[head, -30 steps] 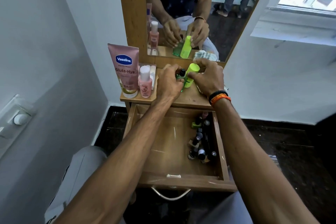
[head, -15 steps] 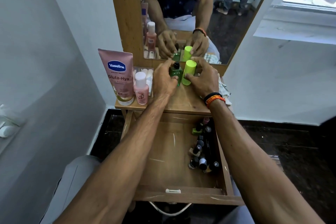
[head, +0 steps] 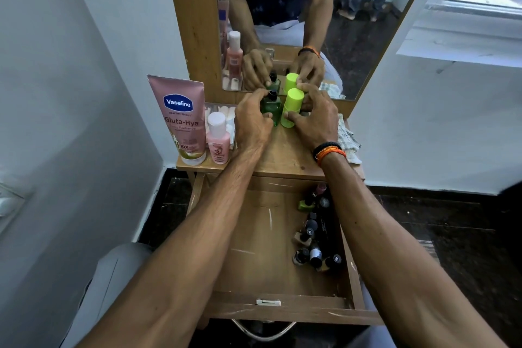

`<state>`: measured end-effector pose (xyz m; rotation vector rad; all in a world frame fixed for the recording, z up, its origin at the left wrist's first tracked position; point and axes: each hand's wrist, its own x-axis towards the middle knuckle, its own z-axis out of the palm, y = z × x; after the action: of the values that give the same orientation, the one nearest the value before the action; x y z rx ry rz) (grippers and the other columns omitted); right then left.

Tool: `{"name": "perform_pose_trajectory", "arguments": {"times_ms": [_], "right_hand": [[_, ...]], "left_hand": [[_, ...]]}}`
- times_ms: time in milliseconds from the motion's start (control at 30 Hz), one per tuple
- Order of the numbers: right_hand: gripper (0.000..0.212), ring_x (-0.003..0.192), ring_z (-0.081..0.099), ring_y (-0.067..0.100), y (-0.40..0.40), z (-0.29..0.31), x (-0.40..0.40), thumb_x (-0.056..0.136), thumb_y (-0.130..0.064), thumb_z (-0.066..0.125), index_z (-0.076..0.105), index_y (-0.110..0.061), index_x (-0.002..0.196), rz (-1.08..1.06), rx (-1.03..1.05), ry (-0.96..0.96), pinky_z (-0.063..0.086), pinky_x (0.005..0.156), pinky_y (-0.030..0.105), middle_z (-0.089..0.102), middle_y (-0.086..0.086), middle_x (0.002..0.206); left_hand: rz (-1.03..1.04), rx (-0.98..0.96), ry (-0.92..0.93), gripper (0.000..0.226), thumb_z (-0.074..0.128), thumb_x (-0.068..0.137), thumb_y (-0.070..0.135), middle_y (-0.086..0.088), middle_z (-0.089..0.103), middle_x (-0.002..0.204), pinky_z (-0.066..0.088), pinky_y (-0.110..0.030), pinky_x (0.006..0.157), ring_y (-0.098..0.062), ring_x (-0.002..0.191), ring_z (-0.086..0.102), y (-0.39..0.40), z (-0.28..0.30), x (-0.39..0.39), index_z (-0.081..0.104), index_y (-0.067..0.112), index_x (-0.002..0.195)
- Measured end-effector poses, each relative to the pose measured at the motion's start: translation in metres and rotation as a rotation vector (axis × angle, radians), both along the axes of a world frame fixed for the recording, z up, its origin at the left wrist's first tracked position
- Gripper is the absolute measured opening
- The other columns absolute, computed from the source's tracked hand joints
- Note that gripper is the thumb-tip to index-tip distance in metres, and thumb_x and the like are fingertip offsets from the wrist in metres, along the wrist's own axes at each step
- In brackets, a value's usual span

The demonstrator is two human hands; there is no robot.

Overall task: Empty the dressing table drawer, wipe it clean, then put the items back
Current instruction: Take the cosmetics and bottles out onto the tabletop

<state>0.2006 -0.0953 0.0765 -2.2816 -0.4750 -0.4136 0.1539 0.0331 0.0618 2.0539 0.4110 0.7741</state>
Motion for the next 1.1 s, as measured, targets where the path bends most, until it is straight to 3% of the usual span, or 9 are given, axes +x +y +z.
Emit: {"name": "perform_pose_trajectory", "arguments": {"times_ms": [333, 467, 600, 667, 733, 833, 967, 1100], "right_hand": [[0.065, 0.095, 0.062, 0.018, 0.0, -0.003, 0.0, 0.073, -0.027, 0.085, 0.055, -0.02, 0.13, 0.0, 0.019, 0.005, 0.057, 0.083, 0.04, 0.065, 0.005, 0.111], [0.071, 0.097, 0.061, 0.017, -0.008, -0.002, -0.006, 0.069, -0.027, 0.088, 0.055, -0.02, 0.132, -0.028, 0.061, 0.019, 0.056, 0.084, 0.034, 0.065, 0.004, 0.111], [0.061, 0.093, 0.058, 0.012, -0.021, 0.003, -0.02, 0.073, -0.021, 0.085, 0.059, -0.019, 0.128, -0.079, 0.069, -0.015, 0.048, 0.079, 0.021, 0.065, 0.002, 0.107], [0.046, 0.088, 0.06, 0.012, -0.03, 0.008, -0.032, 0.074, -0.02, 0.084, 0.065, -0.016, 0.117, -0.105, 0.08, -0.031, 0.05, 0.077, 0.023, 0.067, 0.001, 0.102], [0.028, 0.081, 0.062, 0.011, -0.041, 0.012, -0.047, 0.076, -0.018, 0.081, 0.072, -0.016, 0.102, -0.092, 0.067, 0.003, 0.053, 0.075, 0.024, 0.07, -0.001, 0.095], [0.013, 0.078, 0.064, 0.007, -0.064, 0.01, -0.081, 0.079, -0.017, 0.08, 0.077, -0.018, 0.091, -0.054, 0.001, 0.142, 0.052, 0.071, 0.016, 0.073, -0.005, 0.089], [0.01, 0.079, 0.067, 0.011, -0.095, -0.005, -0.122, 0.078, -0.015, 0.078, 0.076, -0.023, 0.083, -0.082, -0.103, 0.287, 0.057, 0.079, 0.029, 0.073, -0.005, 0.083], [0.01, 0.079, 0.066, 0.009, -0.124, -0.012, -0.152, 0.079, -0.019, 0.079, 0.072, -0.024, 0.076, -0.075, -0.227, 0.389, 0.059, 0.079, 0.034, 0.071, -0.009, 0.081]], "left_hand": [[0.042, 0.017, 0.012, 0.052, 0.075, 0.075, -0.008, -0.006, 0.067, 0.12, 0.057, -0.039, 0.093, -0.021, 0.111, 0.063, -0.002, 0.0, 0.001, 0.064, 0.011, 0.122], [0.083, 0.015, 0.011, 0.058, 0.077, 0.075, -0.006, -0.006, 0.064, 0.127, 0.055, -0.037, 0.097, -0.021, 0.116, 0.061, -0.006, 0.003, -0.005, 0.06, 0.01, 0.129], [0.111, 0.053, 0.004, 0.057, 0.074, 0.075, -0.004, -0.008, 0.061, 0.126, 0.05, -0.031, 0.095, -0.023, 0.117, 0.058, -0.02, 0.01, -0.027, 0.059, 0.007, 0.129], [0.105, 0.088, -0.021, 0.052, 0.071, 0.075, -0.003, -0.008, 0.061, 0.121, 0.05, -0.032, 0.093, -0.023, 0.113, 0.057, -0.029, 0.009, -0.042, 0.06, 0.007, 0.124], [0.049, 0.124, -0.022, 0.043, 0.07, 0.078, 0.001, -0.005, 0.061, 0.118, 0.052, -0.035, 0.092, -0.022, 0.109, 0.058, -0.038, 0.004, -0.056, 0.063, 0.011, 0.12], [-0.155, 0.16, 0.024, 0.029, 0.071, 0.084, 0.006, 0.0, 0.064, 0.111, 0.057, -0.037, 0.085, -0.019, 0.101, 0.06, -0.055, -0.008, -0.083, 0.066, 0.015, 0.111], [-0.418, 0.19, 0.14, 0.014, 0.072, 0.082, 0.009, 0.0, 0.068, 0.095, 0.059, -0.036, 0.078, -0.014, 0.084, 0.063, -0.069, -0.018, -0.118, 0.071, 0.015, 0.095], [-0.561, 0.165, 0.263, 0.018, 0.065, 0.079, 0.009, 0.005, 0.066, 0.089, 0.058, -0.03, 0.072, -0.008, 0.077, 0.063, -0.08, -0.019, -0.151, 0.072, 0.018, 0.093]]}}
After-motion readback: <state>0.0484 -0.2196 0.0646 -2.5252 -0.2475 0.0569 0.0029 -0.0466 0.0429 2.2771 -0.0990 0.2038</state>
